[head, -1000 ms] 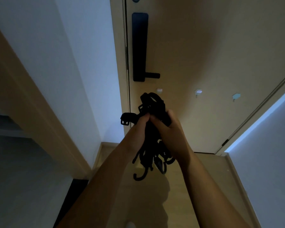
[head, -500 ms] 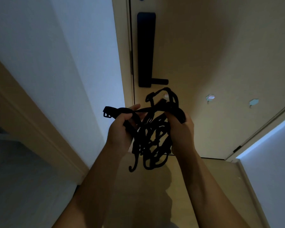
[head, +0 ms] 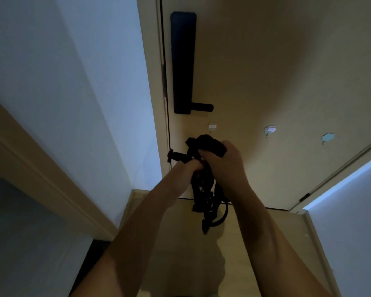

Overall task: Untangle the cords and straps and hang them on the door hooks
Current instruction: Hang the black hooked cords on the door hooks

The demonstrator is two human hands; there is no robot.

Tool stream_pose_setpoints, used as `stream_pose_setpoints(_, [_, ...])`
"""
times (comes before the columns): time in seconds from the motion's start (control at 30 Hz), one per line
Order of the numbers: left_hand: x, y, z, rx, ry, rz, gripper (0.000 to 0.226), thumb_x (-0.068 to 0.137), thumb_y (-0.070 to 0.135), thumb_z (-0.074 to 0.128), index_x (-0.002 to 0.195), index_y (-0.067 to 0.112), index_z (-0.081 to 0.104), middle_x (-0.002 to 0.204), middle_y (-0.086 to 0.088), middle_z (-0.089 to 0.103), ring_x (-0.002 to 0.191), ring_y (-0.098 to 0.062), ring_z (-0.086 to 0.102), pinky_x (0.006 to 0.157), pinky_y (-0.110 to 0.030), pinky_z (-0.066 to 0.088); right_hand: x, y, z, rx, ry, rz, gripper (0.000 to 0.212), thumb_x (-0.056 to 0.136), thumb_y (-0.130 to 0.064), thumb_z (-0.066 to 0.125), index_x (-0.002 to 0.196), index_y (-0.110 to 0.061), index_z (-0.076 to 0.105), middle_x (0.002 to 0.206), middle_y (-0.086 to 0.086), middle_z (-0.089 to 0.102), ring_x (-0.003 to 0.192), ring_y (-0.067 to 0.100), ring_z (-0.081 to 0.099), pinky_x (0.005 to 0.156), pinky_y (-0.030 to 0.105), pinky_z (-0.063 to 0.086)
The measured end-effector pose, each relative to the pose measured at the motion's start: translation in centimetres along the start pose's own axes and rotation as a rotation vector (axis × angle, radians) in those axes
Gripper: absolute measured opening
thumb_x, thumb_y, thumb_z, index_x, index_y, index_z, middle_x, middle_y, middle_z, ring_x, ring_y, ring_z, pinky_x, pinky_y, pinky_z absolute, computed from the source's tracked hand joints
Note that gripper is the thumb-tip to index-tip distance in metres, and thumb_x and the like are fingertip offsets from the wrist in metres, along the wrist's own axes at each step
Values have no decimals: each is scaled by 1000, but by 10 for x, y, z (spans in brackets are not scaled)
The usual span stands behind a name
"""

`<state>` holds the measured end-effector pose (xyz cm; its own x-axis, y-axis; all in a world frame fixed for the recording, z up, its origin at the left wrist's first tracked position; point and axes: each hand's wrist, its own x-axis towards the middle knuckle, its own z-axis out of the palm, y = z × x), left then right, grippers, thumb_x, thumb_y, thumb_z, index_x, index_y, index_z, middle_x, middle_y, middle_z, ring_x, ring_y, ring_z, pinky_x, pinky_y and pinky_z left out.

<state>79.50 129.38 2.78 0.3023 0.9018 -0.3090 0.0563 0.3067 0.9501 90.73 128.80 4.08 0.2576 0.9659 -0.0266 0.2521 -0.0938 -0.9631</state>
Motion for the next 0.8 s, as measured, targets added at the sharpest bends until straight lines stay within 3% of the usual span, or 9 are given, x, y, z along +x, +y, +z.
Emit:
stream_pose_setpoints(0.07, [5,-1,6,-125,23,9,24,91,8,42,80,15,63,75,2,64,72,-8,62,68,-18,48,-1,3,-2,-152,-7,-65,21,84,-26,63,91,-11,50,76,-1,54,69,15,54,61,30,47])
stream_pose_setpoints(0.17, [18,-1,4,-284,228,-59,21,89,6,45,74,6,60,76,-9,59,67,-15,61,67,-25,45,-1,10,-10,-288,19,-113,21,85,-27,61,90,-13,46,74,-3,51,67,14,50,60,27,41])
stream_pose_setpoints(0.27, [16,5,7,-431,45,-126,38,92,30,40,93,0,63,83,-13,63,77,-22,60,69,-28,50,-2,15,-15,-351,34,-121,16,84,-22,56,90,-16,44,80,0,54,73,19,51,57,27,38])
stream_pose_setpoints(0.33, [14,6,10,-558,-86,-237,54,89,49,41,106,4,64,102,-14,65,97,-26,59,88,-34,45,-5,16,-16,-393,8,-143,20,84,-29,58,91,-17,43,87,2,56,73,16,52,58,25,37])
stream_pose_setpoints(0.4, [19,6,12,-602,-95,-296,53,85,51,50,114,9,64,115,-11,65,111,-26,57,98,-39,42,-9,15,-17,-440,-36,-192,26,83,-35,60,97,-18,46,92,-1,54,77,14,52,63,24,39])
stream_pose_setpoints(0.5, [25,5,16,-534,-35,-236,25,87,30,58,98,9,68,94,-6,69,92,-20,64,86,-33,49,-10,17,-19,-429,-135,-243,34,79,-34,67,107,-19,51,94,-6,53,84,11,53,72,25,45])
stream_pose_setpoints(0.6, [27,3,15,-477,28,-179,20,90,21,54,78,10,66,70,-3,68,69,-16,64,73,-30,51,-4,17,-30,-276,-145,-166,24,77,-30,70,92,-19,55,81,-4,58,70,10,57,64,24,51])
stream_pose_setpoints(0.7, [30,-1,9,-557,36,-89,24,91,17,48,71,9,59,78,-8,66,81,-23,62,86,-37,48,5,22,-40,-139,-57,-53,23,80,-27,69,91,-8,62,67,-3,54,53,6,49,46,14,40])
stream_pose_setpoints(0.8, [31,0,2,-703,34,-18,26,89,16,47,64,12,52,73,-8,65,74,-21,63,79,-33,50,12,24,-46,49,56,72,21,82,-24,67,88,-5,63,59,-3,45,49,9,41,48,22,33])
